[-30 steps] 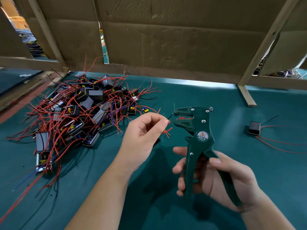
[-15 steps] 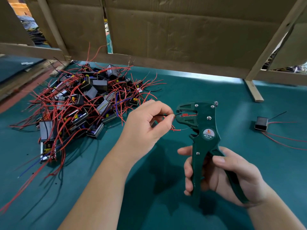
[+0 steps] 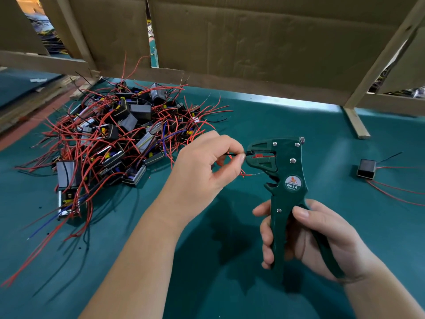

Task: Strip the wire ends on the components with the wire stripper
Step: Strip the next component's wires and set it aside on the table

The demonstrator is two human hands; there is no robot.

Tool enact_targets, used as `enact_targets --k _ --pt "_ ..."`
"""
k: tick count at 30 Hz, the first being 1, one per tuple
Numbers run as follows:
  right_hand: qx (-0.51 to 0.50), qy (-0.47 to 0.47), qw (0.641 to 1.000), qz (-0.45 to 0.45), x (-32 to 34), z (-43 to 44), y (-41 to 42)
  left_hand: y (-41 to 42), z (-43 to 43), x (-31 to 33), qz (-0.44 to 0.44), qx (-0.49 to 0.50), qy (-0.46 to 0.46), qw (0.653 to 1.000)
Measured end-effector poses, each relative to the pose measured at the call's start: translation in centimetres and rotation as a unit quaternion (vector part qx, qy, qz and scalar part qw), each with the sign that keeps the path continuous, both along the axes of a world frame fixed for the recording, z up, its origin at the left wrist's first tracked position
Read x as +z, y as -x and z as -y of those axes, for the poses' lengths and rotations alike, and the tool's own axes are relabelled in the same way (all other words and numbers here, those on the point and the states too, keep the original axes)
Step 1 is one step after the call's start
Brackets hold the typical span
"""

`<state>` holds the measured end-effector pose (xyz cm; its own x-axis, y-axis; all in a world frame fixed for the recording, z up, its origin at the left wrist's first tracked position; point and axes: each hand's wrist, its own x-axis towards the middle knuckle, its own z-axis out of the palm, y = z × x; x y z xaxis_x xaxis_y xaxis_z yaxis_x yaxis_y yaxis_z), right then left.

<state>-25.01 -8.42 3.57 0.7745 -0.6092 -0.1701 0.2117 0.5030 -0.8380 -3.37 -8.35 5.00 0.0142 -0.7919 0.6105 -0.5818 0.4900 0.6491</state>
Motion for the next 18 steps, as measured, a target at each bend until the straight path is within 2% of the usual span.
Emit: enact_targets --k 18 --pt "-0.015 0.006 1.000 -0.025 -0.01 -0.09 -0.06 -0.20 -0.09 0.15 0.071 0.024 0.019 0.997"
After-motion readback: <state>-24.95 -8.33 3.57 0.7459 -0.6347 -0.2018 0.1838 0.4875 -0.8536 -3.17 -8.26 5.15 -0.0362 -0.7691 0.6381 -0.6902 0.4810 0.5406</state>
